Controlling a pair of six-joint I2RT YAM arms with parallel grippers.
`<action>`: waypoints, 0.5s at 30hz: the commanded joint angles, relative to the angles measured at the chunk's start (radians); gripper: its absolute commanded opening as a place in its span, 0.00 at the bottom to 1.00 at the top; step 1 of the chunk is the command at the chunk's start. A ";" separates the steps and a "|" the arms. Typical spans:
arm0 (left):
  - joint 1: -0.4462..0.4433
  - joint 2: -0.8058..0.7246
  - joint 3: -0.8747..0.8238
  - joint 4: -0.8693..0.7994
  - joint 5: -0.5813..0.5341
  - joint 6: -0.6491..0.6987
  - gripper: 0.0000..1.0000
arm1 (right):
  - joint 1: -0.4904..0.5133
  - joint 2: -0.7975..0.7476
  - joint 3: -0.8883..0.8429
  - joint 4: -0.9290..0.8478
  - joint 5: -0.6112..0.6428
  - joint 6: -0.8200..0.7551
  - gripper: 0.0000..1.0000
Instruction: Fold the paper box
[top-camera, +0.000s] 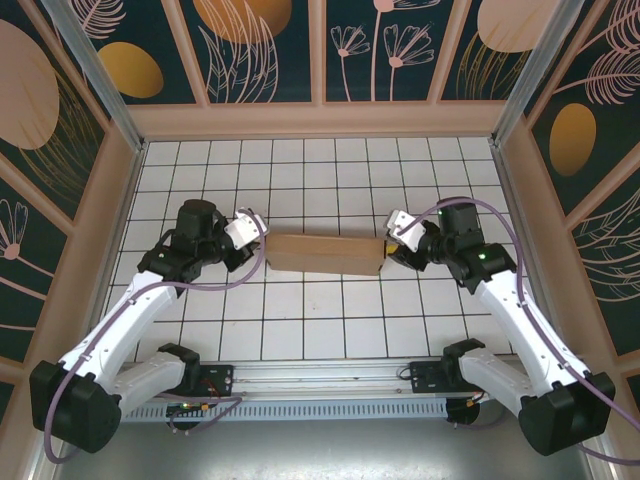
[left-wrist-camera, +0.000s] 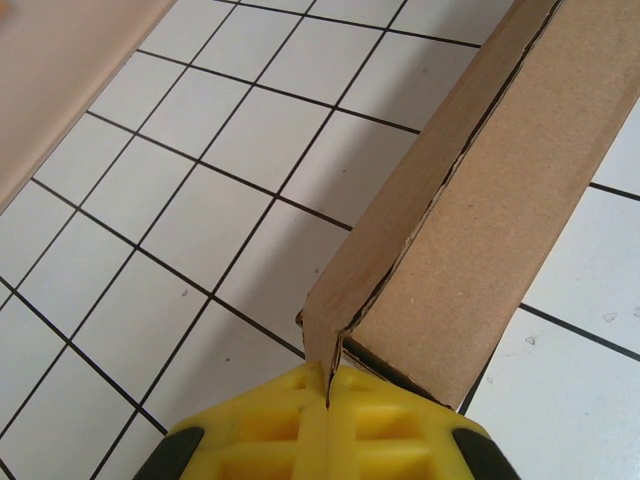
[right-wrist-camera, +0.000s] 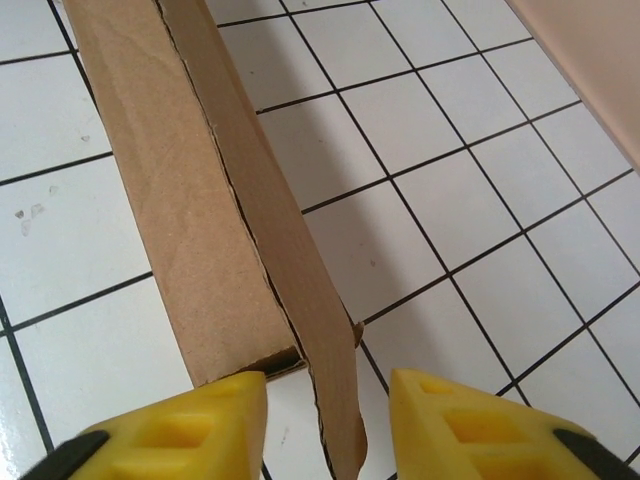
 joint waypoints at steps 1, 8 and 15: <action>0.002 0.006 0.033 0.004 0.022 -0.013 0.00 | -0.007 0.005 -0.016 0.033 -0.005 -0.015 0.30; 0.002 0.016 0.043 0.012 0.046 -0.052 0.00 | -0.003 0.029 0.021 0.048 -0.022 0.009 0.12; -0.005 0.013 0.050 0.068 0.097 -0.293 0.00 | 0.034 0.026 0.012 0.130 -0.011 0.181 0.00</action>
